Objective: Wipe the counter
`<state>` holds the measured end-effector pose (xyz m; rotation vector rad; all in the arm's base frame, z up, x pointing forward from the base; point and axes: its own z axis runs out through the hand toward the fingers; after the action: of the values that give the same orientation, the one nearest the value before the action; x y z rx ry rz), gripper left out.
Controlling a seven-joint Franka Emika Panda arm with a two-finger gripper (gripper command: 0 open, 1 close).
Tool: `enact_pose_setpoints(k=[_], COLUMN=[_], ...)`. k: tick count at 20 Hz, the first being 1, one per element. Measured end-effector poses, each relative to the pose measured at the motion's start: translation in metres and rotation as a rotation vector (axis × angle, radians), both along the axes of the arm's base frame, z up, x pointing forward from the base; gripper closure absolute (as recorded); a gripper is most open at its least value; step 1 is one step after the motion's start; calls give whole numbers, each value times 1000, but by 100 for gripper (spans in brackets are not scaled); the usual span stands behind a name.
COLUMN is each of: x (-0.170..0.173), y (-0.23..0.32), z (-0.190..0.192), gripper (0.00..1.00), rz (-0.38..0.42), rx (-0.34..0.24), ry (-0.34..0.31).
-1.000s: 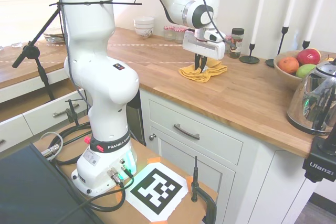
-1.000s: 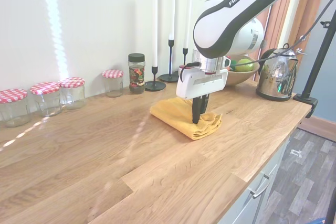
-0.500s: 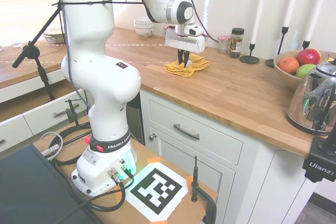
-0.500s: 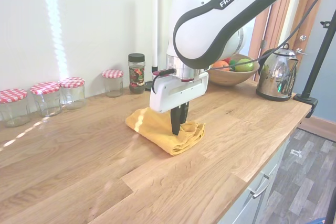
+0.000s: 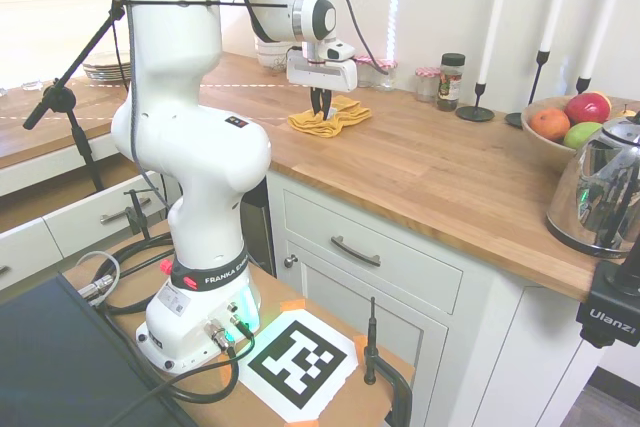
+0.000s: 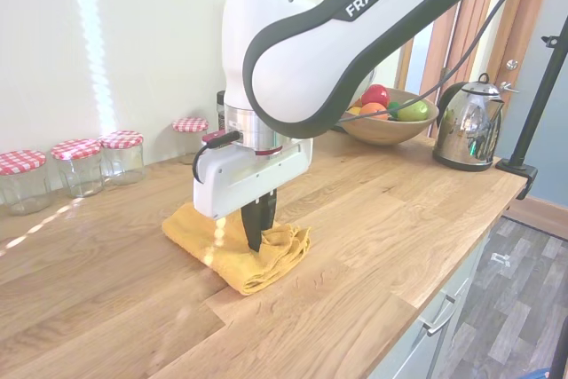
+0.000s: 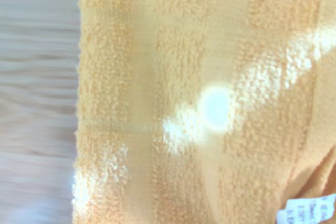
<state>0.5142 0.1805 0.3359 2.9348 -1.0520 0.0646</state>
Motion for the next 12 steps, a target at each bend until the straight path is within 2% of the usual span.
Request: enact_pose_setpoints(k=[8, 9, 12], x=[1, 1, 3], y=[59, 61, 61], z=[-2, -2, -1], gripper=[100, 0, 0], rz=[40, 35, 27], rx=[-33, -36, -42], ry=[3, 6, 18])
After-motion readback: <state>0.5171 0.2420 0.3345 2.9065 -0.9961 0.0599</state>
